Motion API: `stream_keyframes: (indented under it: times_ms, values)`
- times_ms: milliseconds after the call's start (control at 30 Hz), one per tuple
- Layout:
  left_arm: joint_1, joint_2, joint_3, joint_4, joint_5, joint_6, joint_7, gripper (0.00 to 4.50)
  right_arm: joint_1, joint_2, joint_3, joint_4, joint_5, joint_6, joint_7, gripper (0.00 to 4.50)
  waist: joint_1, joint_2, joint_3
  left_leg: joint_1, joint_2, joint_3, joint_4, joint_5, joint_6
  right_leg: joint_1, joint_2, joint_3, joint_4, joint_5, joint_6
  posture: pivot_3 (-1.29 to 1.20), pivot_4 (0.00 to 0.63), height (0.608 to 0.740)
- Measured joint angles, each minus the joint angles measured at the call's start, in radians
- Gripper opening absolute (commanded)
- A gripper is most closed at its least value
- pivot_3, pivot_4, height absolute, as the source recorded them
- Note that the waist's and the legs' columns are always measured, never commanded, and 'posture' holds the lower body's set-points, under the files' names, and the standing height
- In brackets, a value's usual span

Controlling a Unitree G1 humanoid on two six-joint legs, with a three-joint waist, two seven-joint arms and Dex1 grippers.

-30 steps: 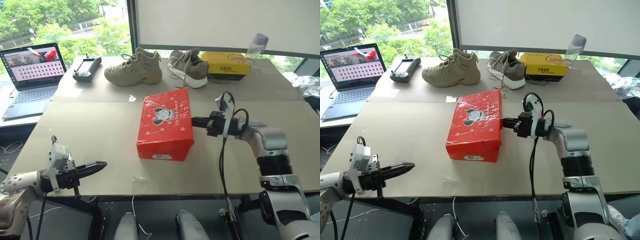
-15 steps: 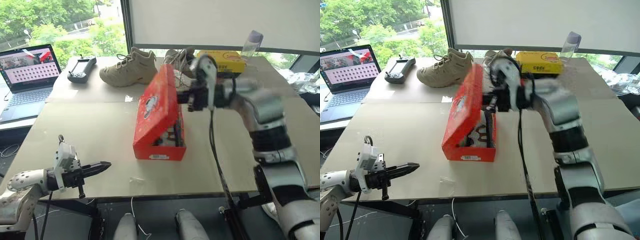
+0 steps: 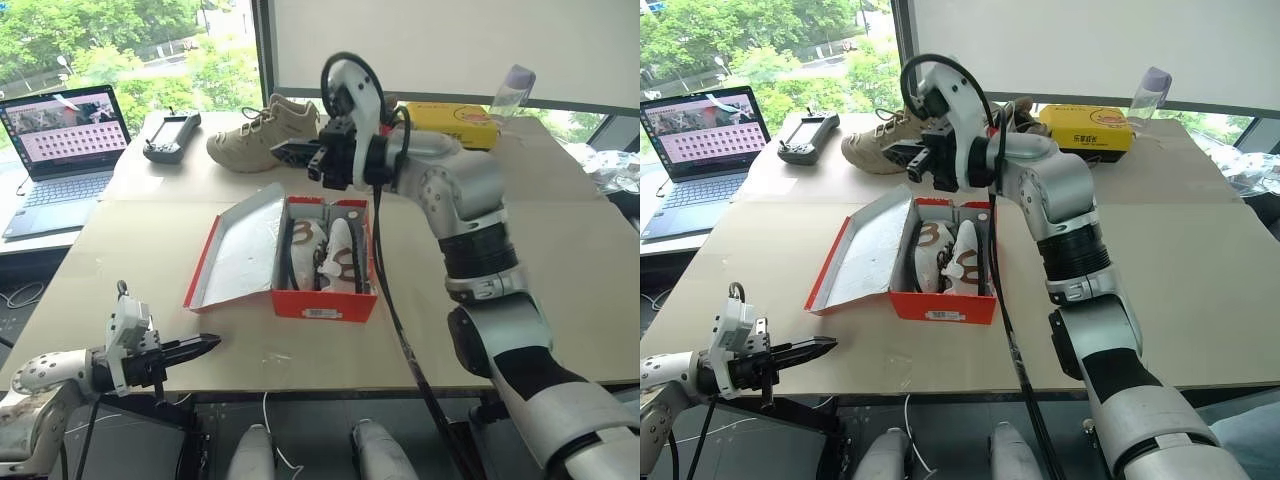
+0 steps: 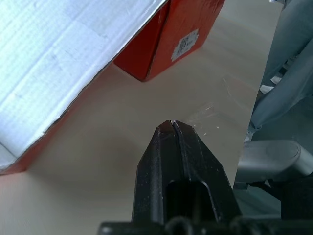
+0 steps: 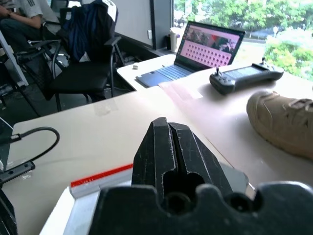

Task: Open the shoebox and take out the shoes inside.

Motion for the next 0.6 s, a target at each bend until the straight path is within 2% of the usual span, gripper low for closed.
stream_keyframes:
  times_ms: [233,367,467,600]
  values:
    - [-0.068,0.016,0.018,0.01,-0.015,0.002,0.015,0.0,0.02,-0.04,0.036,-0.016,-0.015,0.008,0.023,0.07,0.001,0.0,0.0,0.0,0.001,0.0,-0.001,0.0,0.0,0.0,0.0,-0.001,0.001,0.0,0.002,0.0,0.15,0.712]
    - [-0.231,0.085,0.069,0.053,-0.079,0.046,0.005,0.0,0.056,-0.104,0.085,-0.044,-0.032,0.052,0.064,0.07,0.005,0.0,0.0,-0.002,0.0,0.0,0.002,0.0,0.0,0.0,0.0,-0.001,-0.001,-0.003,-0.002,0.0,0.15,0.712]
    - [-0.353,0.145,0.068,0.109,-0.093,0.063,-0.04,0.0,0.088,-0.185,0.119,-0.094,-0.039,0.112,0.096,0.07,0.003,-0.001,0.0,-0.002,0.0,0.0,0.001,0.0,0.0,0.0,0.0,-0.001,0.0,-0.001,0.004,0.0,0.15,0.712]
    - [-0.528,0.153,-0.044,0.225,-0.048,0.052,-0.114,0.0,0.168,-0.268,0.164,-0.175,-0.052,0.191,0.12,0.07,0.004,-0.001,0.001,-0.003,0.0,0.0,0.0,0.0,0.0,-0.001,0.0,-0.002,0.0,-0.001,0.005,0.0,0.15,0.712]
